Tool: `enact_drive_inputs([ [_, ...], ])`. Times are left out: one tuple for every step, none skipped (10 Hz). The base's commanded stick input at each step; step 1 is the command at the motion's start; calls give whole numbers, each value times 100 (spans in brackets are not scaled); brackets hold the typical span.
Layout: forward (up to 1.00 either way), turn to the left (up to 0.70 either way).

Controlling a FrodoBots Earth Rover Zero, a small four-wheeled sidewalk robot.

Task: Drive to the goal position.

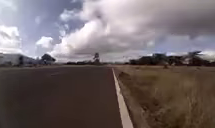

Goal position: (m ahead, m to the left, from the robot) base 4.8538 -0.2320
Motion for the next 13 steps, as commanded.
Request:
enact_drive_inputs([
  [81, -7],
  [81, 0],
  [81, 0],
  [81, 0],
  [81, 0],
  [81, -1],
  [81, -4],
  [81, -5],
  [81, -2],
  [81, -27],
  [81, -27],
  [81, -27],
  [81, -27],
])
